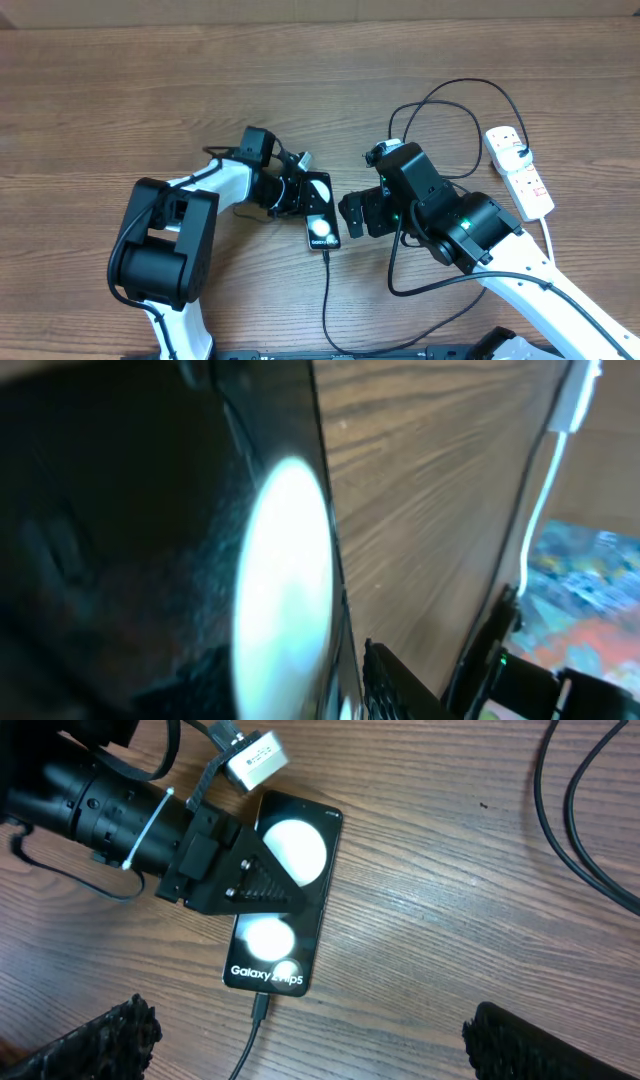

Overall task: Plug charger to phone and switch on socket
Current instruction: 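Lower the phone flat onto the table with both grippers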

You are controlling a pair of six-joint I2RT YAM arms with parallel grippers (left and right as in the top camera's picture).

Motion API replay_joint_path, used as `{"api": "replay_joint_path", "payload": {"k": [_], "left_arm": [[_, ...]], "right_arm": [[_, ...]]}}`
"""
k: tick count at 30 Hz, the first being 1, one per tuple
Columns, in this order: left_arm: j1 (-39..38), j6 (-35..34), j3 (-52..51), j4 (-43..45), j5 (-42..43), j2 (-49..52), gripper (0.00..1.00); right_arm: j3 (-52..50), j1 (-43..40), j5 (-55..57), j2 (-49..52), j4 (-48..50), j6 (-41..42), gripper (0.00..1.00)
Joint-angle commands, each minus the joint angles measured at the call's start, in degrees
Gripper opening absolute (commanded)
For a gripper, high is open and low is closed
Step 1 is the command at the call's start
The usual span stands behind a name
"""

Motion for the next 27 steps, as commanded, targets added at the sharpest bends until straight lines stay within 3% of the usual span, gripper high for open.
{"api": "replay_joint_path", "payload": {"k": [1, 8, 27], "left_arm": [[0.04, 0.17, 3.72, -4.85, -11.72, 0.35, 0.35], [-0.07, 0.24, 5.14, -6.10, -12.66, 0.37, 0.39], [-0.26, -0.24, 5.27, -4.74, -18.18, 0.35, 0.38]], "right_arm": [[0.72, -0.15, -0.33, -0.15, 1.38, 0.00, 1.00], [0.72, -0.15, -0.35, -0.15, 1.75, 0.02, 1.00], [0.72, -0.15, -0.33, -0.15, 1.73, 0.00, 1.00]]}}
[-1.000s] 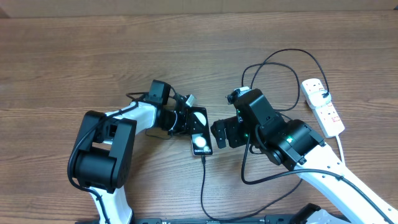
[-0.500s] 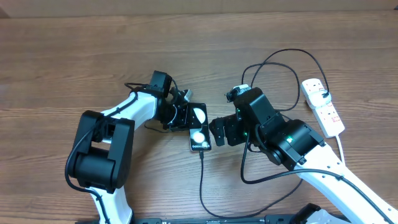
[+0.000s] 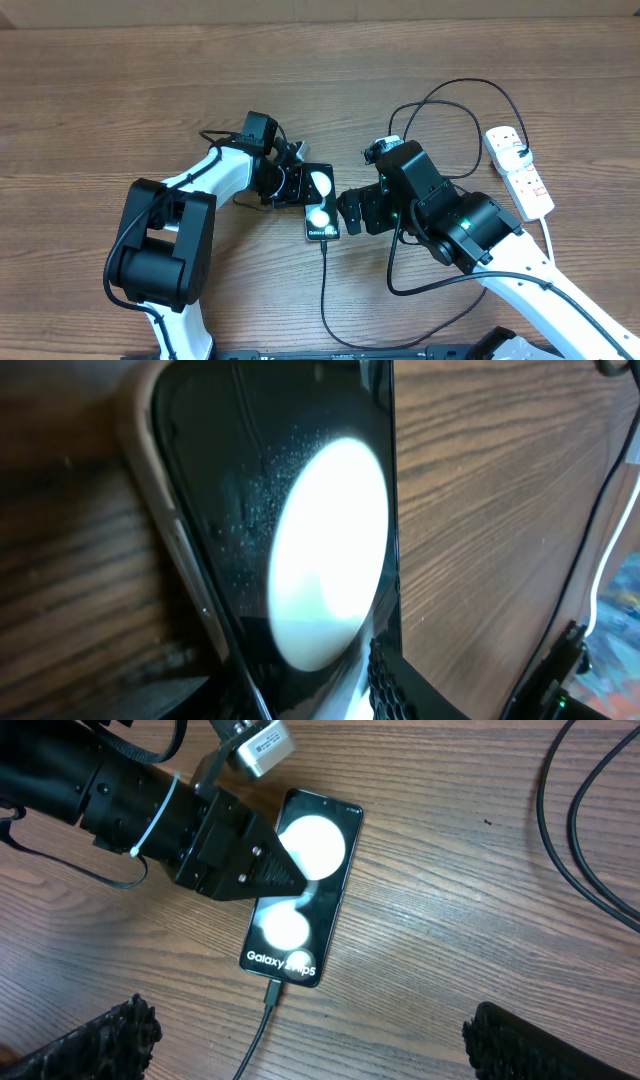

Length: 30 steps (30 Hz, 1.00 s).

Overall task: Plug charger to phone and switch on socket
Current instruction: 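Lower the phone flat onto the table with both grippers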

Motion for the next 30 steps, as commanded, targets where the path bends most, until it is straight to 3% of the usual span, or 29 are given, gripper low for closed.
{"api": "replay_joint_path", "payload": {"k": [1, 30], "left_arm": [[-0.11, -0.22, -0.22, 0.68, -7.65, 0.74, 0.39], [-0.09, 4.31, 0.31, 0.46, -8.07, 0.72, 0.42]], "right_arm": [[0.72, -0.13, -0.33, -0.15, 0.15, 0.00, 1.00], [0.72, -0.13, -0.33, -0.15, -0.24, -0.02, 1.00]]}}
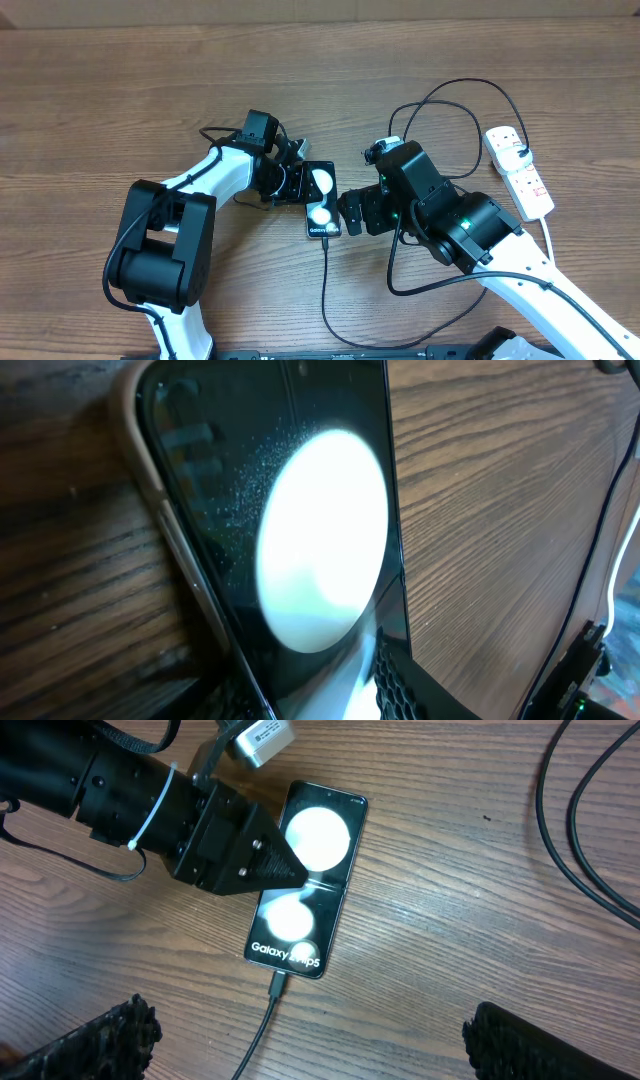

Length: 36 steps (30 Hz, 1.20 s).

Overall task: Plug charger to phone and switch on socket
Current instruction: 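Lower the phone flat onto the table with both grippers, then open the left gripper and lift it away from the phone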

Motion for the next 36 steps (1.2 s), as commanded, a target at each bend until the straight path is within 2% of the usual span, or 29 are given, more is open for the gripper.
{"api": "replay_joint_path", "payload": {"k": [1, 10, 17, 20, 22, 27, 31, 32, 36], "left_arm": [[-0.02, 2.71, 0.50, -0.17, -6.97, 1.05, 0.42], [-0.02, 3.08, 4.70, -1.88, -7.45, 1.05, 0.43], [0.13, 3.06, 7.93, -7.26, -10.93, 0.87, 0.42], [0.13, 3.04, 12.24, -13.09, -14.23, 0.55, 0.30], [0.13, 3.06, 16.52, -18.03, -16.39, 0.26, 0.26], [0.07, 3.02, 28.30, -30.71, -23.04, -3.85, 0.22], [-0.07, 2.43, 31.95, -36.13, -26.56, -12.52, 0.22], [-0.20, 2.40, 31.93, -36.79, -26.84, -14.88, 0.22], [-2.64, -0.57, 31.78, -40.72, -31.76, -26.38, 0.21]], "right_arm": [[0.72, -0.13, -0.31, -0.15, 0.22, -0.02, 1.00], [0.72, -0.13, -0.31, -0.15, 0.20, -0.02, 1.00], [0.72, -0.13, -0.26, -0.15, 0.35, -0.04, 1.00], [0.72, -0.13, 0.00, -0.15, 1.27, -0.09, 1.00], [0.72, -0.13, -0.02, -0.15, 2.27, -0.09, 0.88], [0.72, -0.13, 2.16, -0.15, 3.37, -0.04, 0.34], [0.72, -0.22, 7.78, -0.13, 0.98, 0.96, 0.08], [0.72, -0.52, 9.73, -0.13, -0.20, 2.99, 0.04], [0.72, -4.39, 16.15, -0.13, -6.08, 12.09, 0.04]]}}
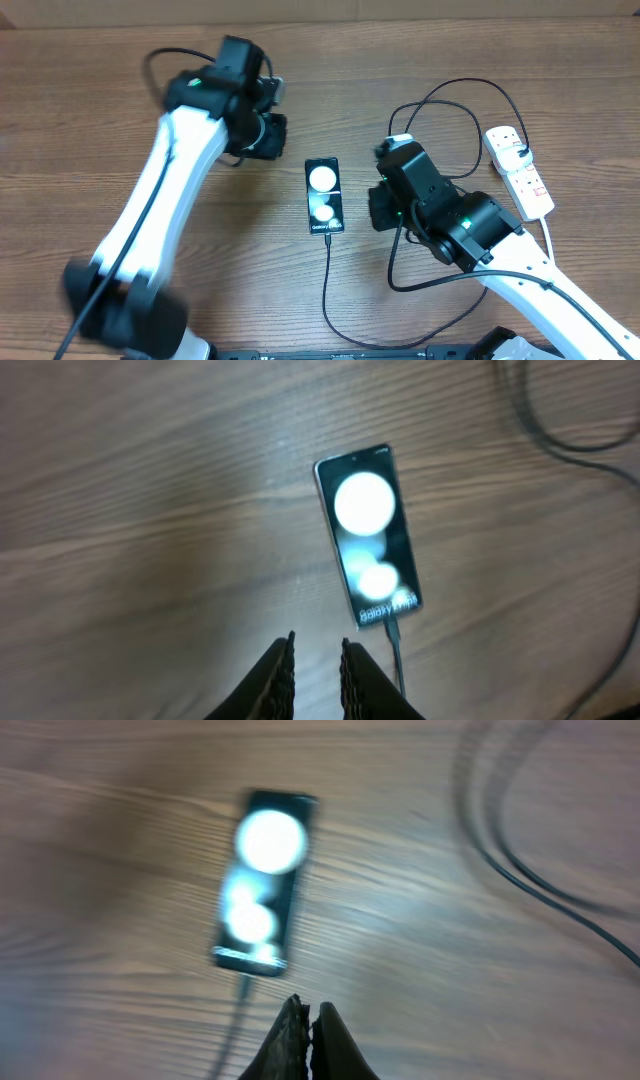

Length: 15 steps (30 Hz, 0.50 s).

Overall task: Plug charger to phone and switch on socket
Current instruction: 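Open the left gripper and lift it away from the phone, then move the right gripper over the white power strip's socket switch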

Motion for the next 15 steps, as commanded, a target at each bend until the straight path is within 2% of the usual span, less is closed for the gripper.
{"api": "replay_joint_path", "payload": {"k": [1, 5, 9, 11, 13, 14, 15], "left_arm": [[-3.30, -3.28, 1.66, -3.13, -8.61, -12.46, 0.21], [-8.57, -8.74, 0.31, -6.45, -20.20, -23.76, 0.22], [-11.21, -13.18, -4.13, -7.48, -26.97, -33.88, 0.22], [-11.13, -16.44, -8.07, -7.56, -28.79, -39.23, 0.28], [-11.13, -19.39, -11.74, -7.65, -30.29, -43.43, 0.57], [-11.13, -20.04, -13.38, -7.63, -30.27, -45.18, 0.95], [-11.13, -20.11, -14.84, -7.63, -30.27, -46.66, 1.00]], "right_arm": [[0.70, -5.11, 8.72, -0.17, -3.89, 9.94, 0.04], [0.70, -14.69, 8.83, -0.15, -7.78, 14.82, 0.04], [0.70, -26.86, 5.99, -0.15, -8.35, 15.23, 0.04], [0.70, -32.72, 4.48, -0.15, -8.17, 15.19, 0.04], [0.70, -37.73, 2.43, -0.15, -7.80, 14.03, 0.04], [0.70, -40.44, 0.61, -0.15, -7.43, 12.96, 0.04], [0.70, -42.69, -1.27, -0.15, -7.08, 12.04, 0.04]]}}
